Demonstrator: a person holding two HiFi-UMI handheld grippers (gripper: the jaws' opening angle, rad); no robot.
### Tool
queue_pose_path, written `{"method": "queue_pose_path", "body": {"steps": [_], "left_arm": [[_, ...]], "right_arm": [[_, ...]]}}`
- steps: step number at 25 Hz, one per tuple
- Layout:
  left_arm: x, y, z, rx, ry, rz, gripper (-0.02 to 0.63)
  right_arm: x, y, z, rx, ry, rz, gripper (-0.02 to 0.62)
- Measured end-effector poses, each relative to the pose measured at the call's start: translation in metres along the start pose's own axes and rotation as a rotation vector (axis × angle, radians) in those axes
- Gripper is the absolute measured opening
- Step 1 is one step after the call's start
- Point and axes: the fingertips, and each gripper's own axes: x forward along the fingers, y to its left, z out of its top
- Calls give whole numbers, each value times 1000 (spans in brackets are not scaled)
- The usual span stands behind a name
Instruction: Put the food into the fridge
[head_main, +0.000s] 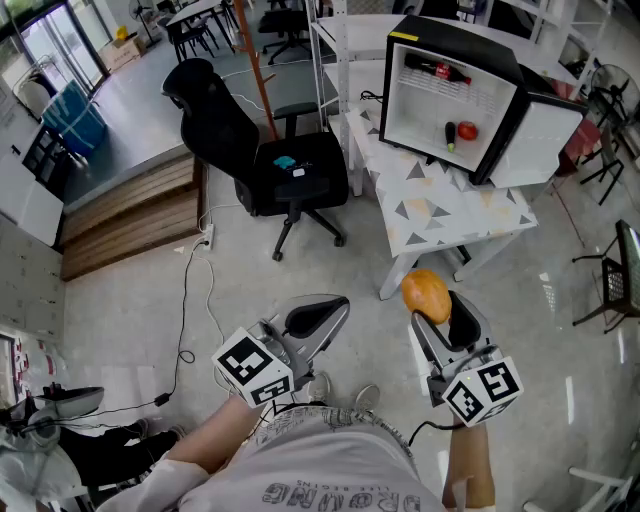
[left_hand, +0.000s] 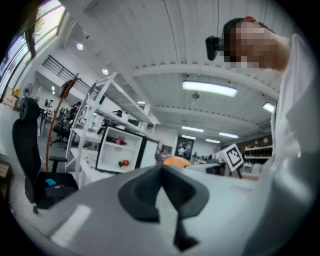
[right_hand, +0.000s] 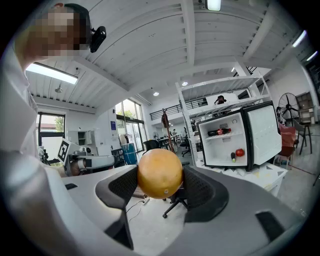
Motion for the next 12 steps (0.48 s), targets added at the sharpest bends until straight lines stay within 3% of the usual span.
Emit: {"method": "queue_pose_path", "body": {"steps": [12], "left_arm": [[-34, 31, 2, 4, 23, -48, 6]], "right_arm": [[25, 39, -4, 17, -23, -54, 287]]}}
